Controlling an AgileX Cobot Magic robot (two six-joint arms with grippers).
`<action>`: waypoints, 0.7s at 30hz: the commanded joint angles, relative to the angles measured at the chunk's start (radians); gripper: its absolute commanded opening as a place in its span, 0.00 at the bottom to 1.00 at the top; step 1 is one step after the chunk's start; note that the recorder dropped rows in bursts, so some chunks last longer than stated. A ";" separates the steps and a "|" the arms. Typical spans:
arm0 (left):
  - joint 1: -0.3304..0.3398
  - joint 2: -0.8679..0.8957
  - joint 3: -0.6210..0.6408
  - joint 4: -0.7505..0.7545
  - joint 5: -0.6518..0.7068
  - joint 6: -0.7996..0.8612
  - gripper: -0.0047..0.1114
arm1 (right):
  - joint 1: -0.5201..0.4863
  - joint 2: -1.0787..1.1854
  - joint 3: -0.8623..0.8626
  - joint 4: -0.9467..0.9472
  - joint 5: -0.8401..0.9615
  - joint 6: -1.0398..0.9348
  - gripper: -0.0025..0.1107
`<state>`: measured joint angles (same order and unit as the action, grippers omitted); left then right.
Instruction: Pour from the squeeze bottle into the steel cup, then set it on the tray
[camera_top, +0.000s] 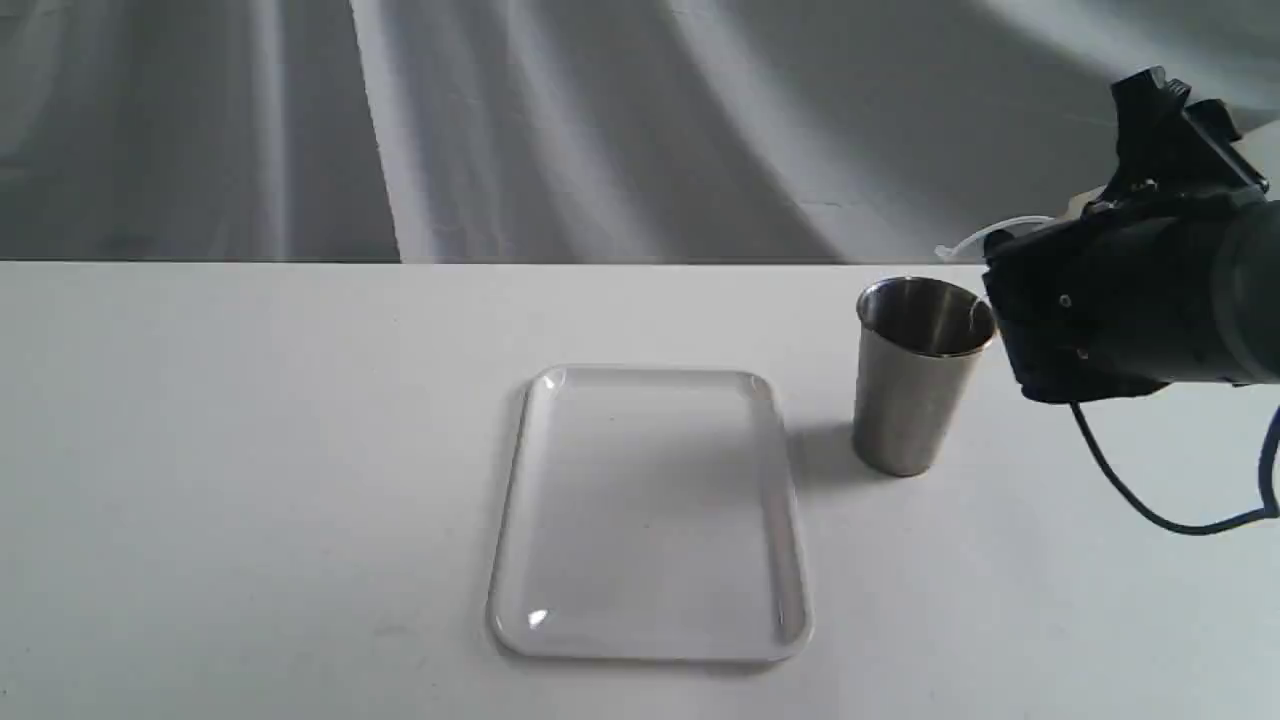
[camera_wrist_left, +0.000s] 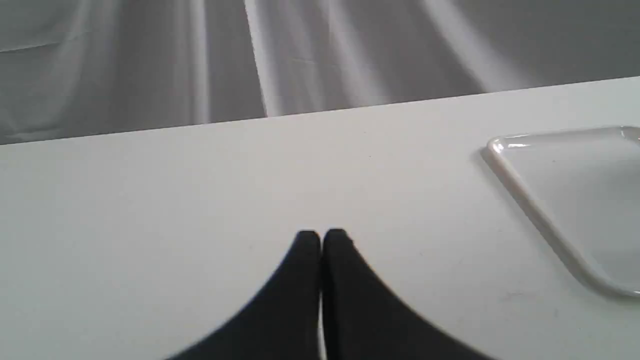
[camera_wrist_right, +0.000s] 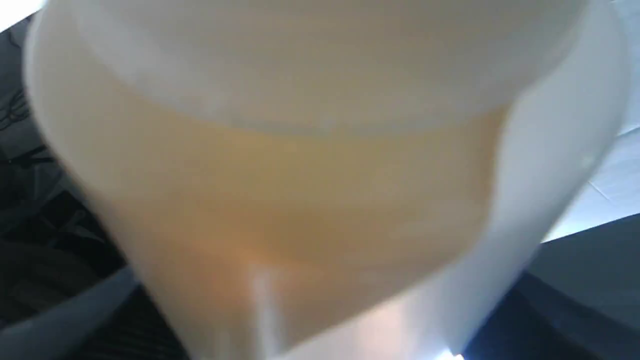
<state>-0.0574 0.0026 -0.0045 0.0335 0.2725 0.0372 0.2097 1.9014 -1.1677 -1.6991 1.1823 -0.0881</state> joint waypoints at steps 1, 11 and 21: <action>-0.006 -0.003 0.004 -0.001 -0.007 -0.005 0.04 | 0.001 -0.010 -0.009 -0.045 0.035 -0.009 0.16; -0.006 -0.003 0.004 -0.001 -0.007 -0.005 0.04 | 0.001 -0.010 -0.009 -0.045 0.035 -0.009 0.16; -0.006 -0.003 0.004 -0.001 -0.007 -0.003 0.04 | 0.001 -0.010 -0.009 -0.045 0.035 -0.002 0.16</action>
<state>-0.0574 0.0026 -0.0045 0.0335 0.2725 0.0372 0.2097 1.9014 -1.1677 -1.7011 1.1823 -0.0954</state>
